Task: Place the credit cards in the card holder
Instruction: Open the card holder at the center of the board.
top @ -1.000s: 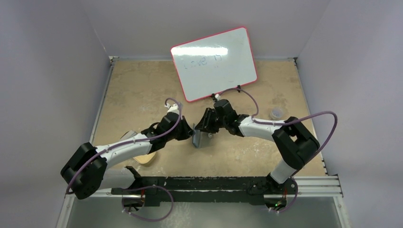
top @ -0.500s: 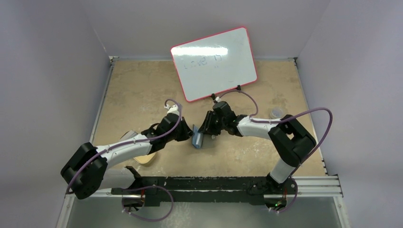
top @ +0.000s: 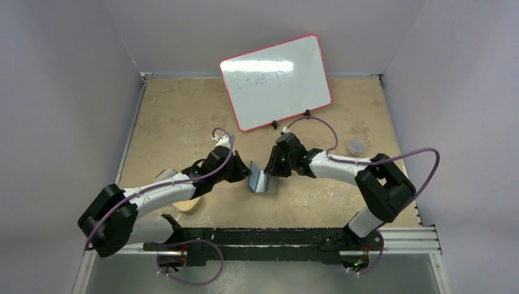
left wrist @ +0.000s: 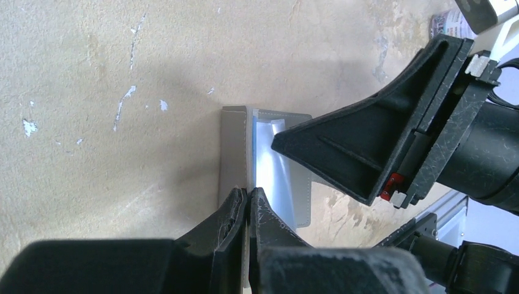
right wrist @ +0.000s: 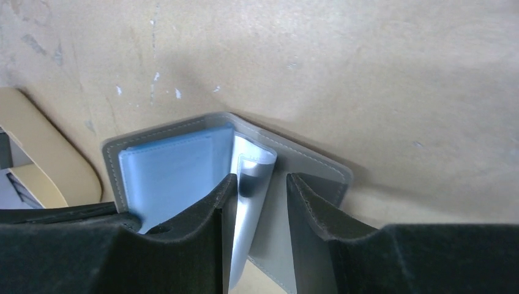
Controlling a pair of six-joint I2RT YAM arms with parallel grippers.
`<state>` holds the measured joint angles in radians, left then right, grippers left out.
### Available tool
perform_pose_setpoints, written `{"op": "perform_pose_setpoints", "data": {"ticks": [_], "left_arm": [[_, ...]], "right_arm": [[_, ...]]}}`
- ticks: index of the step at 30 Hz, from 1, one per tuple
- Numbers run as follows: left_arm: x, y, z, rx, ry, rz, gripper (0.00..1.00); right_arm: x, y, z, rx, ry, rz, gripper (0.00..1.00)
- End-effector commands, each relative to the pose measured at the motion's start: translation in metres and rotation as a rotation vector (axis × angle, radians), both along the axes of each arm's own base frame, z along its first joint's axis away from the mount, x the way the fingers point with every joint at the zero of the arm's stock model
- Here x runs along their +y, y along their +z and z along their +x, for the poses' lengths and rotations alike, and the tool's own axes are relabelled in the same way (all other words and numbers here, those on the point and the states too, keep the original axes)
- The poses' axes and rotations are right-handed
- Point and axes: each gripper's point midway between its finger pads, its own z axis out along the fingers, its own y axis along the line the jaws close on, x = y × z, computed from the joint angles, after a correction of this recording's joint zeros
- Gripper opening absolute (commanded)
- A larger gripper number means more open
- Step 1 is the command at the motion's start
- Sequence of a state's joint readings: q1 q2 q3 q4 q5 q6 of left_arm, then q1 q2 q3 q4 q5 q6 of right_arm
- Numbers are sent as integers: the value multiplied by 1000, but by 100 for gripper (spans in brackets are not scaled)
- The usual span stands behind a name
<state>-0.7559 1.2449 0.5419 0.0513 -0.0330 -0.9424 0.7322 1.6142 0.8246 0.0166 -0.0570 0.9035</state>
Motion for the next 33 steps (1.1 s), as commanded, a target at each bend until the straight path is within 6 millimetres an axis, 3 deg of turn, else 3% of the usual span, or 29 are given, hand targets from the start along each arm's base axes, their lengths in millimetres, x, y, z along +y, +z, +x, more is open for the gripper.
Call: {"op": "perform_pose_setpoints", "data": {"ticks": [1,4,10,17,22,33], "left_arm": [[-15,38,9,-75,9,-131,0],[-11,40,12,-90,24,-106,0],[-4,38,17,-108,21,-26,0],[-6,34,17,-103,13,-14,0],[-7,35,17,-110,10,-19,0],[-7,28,16,-95,12,-6,0]], "right_arm": [[-32,7,-5,-25,-38,-128,38],[-29,27,0,-72,-26,-116,39],[15,85,2,-146,40,142,39],[48,116,12,-190,53,299,40],[67,113,16,-161,74,334,40],[62,68,18,-80,23,262,38]]}}
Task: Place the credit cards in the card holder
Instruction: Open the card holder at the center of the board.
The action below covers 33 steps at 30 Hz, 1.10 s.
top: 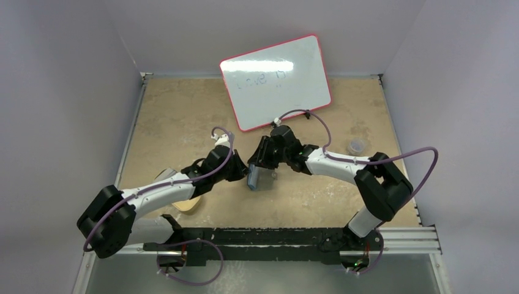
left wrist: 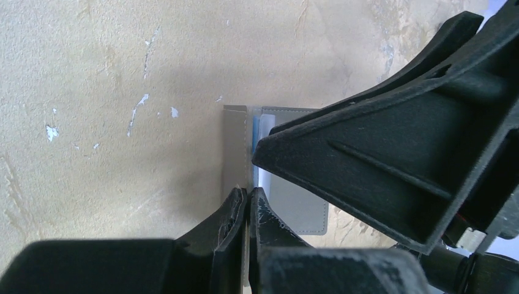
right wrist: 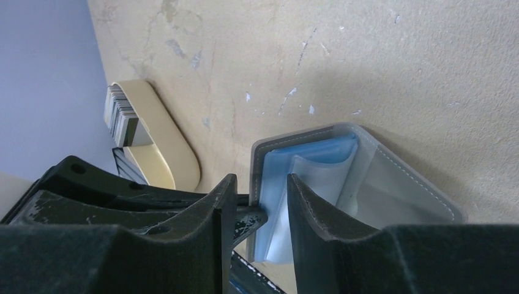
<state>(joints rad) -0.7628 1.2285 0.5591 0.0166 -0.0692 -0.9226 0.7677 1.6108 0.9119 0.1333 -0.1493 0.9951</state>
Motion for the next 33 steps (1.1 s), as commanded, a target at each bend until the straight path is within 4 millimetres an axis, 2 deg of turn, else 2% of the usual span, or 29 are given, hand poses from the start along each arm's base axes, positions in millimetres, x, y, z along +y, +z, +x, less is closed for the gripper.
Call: {"op": "perform_pose_setpoints", "data": {"ticks": [1,4,11,27,33], "left_arm": [[-10,23,14,-71,3,-32,0],[-8,21,14,-68,9,-22,0],[-6,22,14,-72,16,-17,0],[-6,20,12,-69,10,-21,0],[-6,20,13,-71,10,-20,0]], "right_arm": [[5,7,5,-20,-16,23,37],[1,0,3,-11,-19,1,36],[-6,0,2,-23,-30,-18,35],[-2,-19,2,-6,-5,-32,35],[-7,-32,-3,24,-3,-73,35]]}}
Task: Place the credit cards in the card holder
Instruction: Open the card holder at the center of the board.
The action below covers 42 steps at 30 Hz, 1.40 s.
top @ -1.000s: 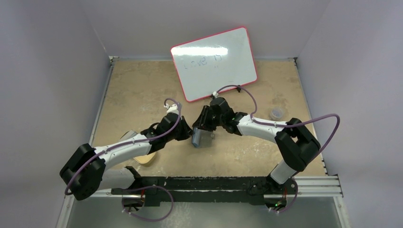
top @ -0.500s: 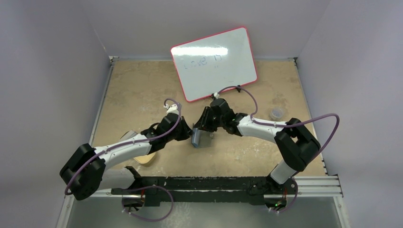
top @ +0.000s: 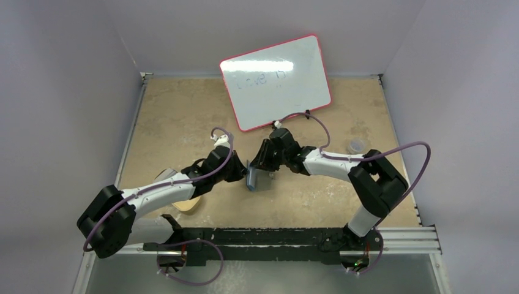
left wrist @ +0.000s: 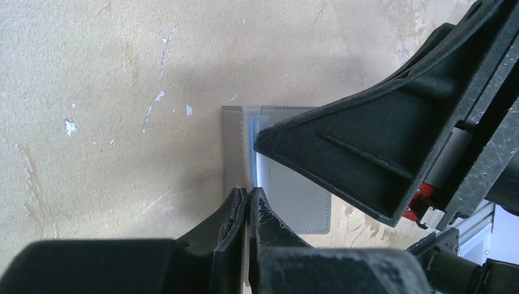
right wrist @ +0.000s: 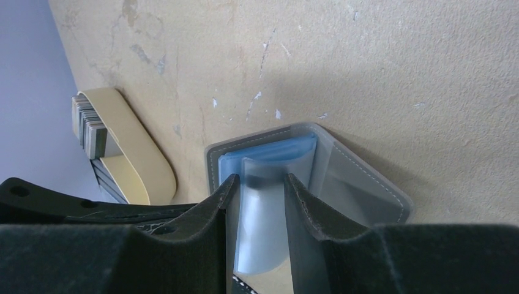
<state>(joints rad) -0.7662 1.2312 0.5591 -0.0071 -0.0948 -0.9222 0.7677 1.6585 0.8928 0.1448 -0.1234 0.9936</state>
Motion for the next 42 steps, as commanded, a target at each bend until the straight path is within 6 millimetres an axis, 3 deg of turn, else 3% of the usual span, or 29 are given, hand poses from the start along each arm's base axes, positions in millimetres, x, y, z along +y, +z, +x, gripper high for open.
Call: {"op": "perform_pose_setpoints", "data": {"ticks": [1,8,10,11,12,18,21,23,27,30,37,42], "left_arm": [[-11,26,13,-79,-9,-49,1],[-14,29,12,-87,-21,-67,13],[-18,33,12,-94,-30,-92,12],[-19,35,11,-96,-35,-103,6],[-21,37,11,-99,-39,-112,1],[-20,37,13,-99,-17,-119,0],[-21,39,16,-92,-12,-106,0],[-21,42,19,-97,-8,-98,0],[-18,38,24,-88,16,-63,0],[-21,41,26,-79,25,-71,0],[-22,51,30,-70,49,-75,0],[-22,50,29,-68,54,-86,0]], "right_arm": [[-3,-8,-4,3,15,-29,35],[-7,-20,-9,26,27,-55,35],[-10,-26,-10,30,27,-75,35],[-13,-30,-11,33,24,-91,35],[-17,-33,-12,34,18,-111,35],[-70,-60,-17,30,-39,-336,34],[-80,-48,-21,30,-33,-372,34],[-75,-23,-16,-20,-42,-325,34],[-40,39,-15,-106,-2,-89,35],[-18,64,-19,-149,35,63,35],[5,67,-19,-141,67,185,35],[1,39,-14,-83,13,127,35]]}}
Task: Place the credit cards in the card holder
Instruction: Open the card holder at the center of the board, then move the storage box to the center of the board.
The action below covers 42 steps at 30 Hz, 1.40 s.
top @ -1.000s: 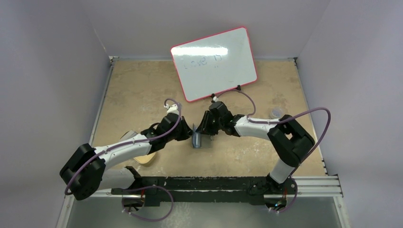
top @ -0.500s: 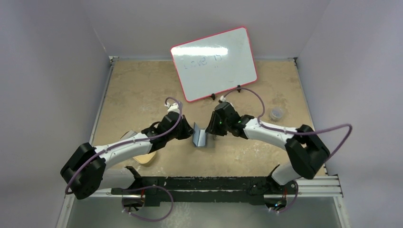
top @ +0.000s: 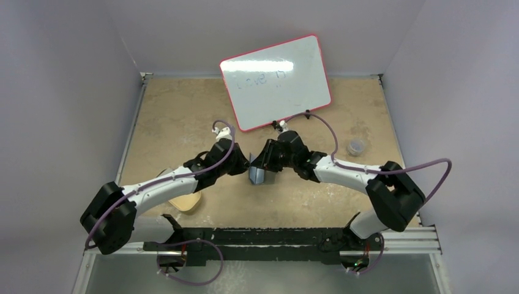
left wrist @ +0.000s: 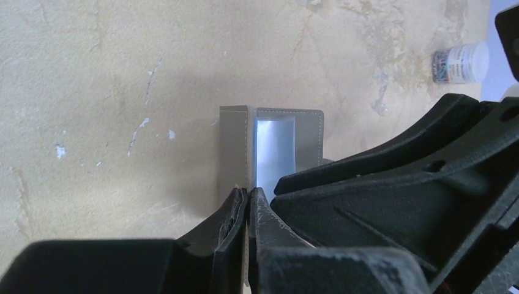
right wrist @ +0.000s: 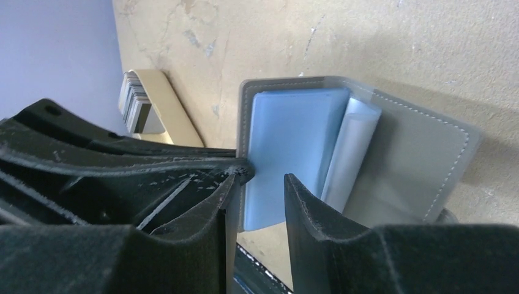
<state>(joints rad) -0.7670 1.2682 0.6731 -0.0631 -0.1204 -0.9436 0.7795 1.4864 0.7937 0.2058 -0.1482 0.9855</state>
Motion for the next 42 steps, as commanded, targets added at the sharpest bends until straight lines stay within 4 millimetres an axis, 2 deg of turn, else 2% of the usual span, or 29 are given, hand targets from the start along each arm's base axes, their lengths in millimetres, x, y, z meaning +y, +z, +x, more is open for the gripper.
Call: {"op": "perform_pose_setpoints", "data": {"ticks": [1,6,9,13,14,19,23,25,29,34,38,42], "left_arm": [[-10,24,11,-52,25,-71,0],[-2,-3,6,-24,59,-80,0],[0,-20,3,5,82,-95,0],[1,-33,2,43,102,-113,0],[2,-35,2,51,107,-108,3],[18,-41,6,92,166,-23,36],[50,-32,11,93,246,152,55],[72,-23,13,88,301,225,59],[124,-1,15,90,522,295,65],[185,32,3,70,873,153,61],[223,60,-8,73,1108,74,57],[264,66,-23,115,1349,81,55]], "right_arm": [[3,-8,5,16,-33,1,35],[-14,-41,0,64,-63,-113,37],[-16,-48,4,61,-71,-139,39],[-23,-61,9,72,-82,-230,43],[-26,-63,10,74,-86,-249,44],[-27,-67,11,69,-86,-314,51],[-26,-79,5,79,-71,-422,53],[-33,-91,-1,101,-67,-474,53],[-39,-96,-2,98,-70,-511,52],[-34,-94,-2,90,-59,-496,51],[-27,-94,-3,87,-38,-472,52],[-23,-96,-5,85,-18,-458,51]]}}
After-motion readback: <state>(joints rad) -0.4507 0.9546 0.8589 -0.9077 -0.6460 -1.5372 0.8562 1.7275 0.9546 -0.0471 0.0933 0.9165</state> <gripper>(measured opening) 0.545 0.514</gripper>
